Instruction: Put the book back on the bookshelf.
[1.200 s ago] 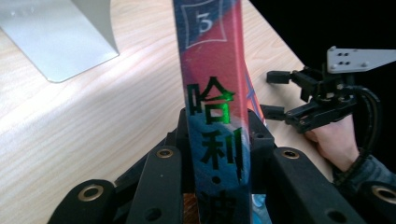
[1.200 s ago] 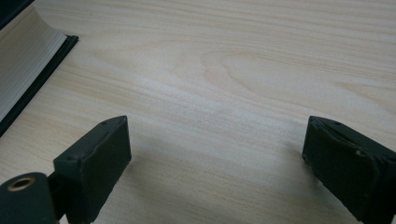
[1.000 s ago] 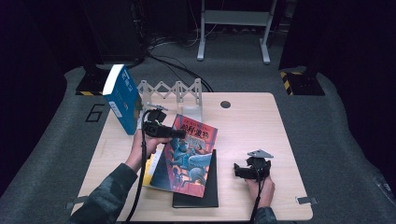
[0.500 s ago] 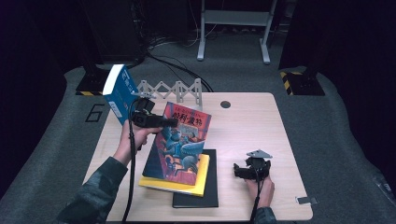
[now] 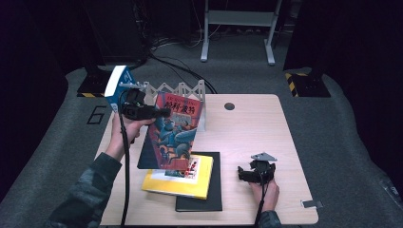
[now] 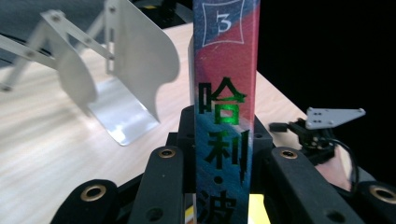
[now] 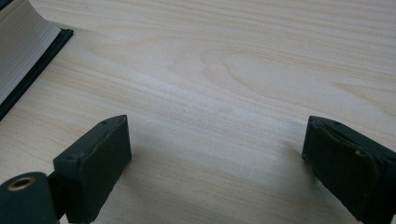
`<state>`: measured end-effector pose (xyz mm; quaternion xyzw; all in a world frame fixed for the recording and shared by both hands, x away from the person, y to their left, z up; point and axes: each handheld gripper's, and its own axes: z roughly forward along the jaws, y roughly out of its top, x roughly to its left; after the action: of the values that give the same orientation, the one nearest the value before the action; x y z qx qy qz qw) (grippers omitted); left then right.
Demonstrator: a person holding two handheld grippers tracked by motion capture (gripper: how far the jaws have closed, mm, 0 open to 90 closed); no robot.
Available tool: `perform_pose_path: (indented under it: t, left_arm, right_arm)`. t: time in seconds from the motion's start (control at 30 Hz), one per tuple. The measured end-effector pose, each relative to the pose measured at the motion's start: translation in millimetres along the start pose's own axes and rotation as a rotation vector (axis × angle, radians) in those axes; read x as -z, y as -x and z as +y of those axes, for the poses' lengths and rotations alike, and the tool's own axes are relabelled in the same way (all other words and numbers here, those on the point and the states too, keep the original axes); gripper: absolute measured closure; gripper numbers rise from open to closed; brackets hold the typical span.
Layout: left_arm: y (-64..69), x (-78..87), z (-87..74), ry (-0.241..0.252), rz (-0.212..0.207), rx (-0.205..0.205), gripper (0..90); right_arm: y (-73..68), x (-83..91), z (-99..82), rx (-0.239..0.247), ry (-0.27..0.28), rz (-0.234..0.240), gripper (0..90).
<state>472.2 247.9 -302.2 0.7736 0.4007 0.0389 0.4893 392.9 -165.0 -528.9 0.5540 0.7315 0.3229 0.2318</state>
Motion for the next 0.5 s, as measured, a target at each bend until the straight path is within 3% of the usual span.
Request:
perform_pose_path:
  t: [0.2, 0.47, 0.5]
  left_arm:
    - [-4.6, 11.9, 5.2, 0.041, 0.057, -0.002, 74.3]
    - [-16.5, 18.8, 3.9, 0.059, 0.143, -0.021, 74.3]
    - [-18.9, 20.6, 3.1, 0.072, 0.153, -0.006, 74.3]
  right_arm:
    - [0.2, 0.4, -0.1, 0.005, -0.004, 0.004, 7.4]
    - [0.2, 0.5, -0.1, 0.005, -0.005, 0.004, 7.4]
    - [0.2, 0.5, -0.1, 0.005, -0.004, 0.004, 7.4]
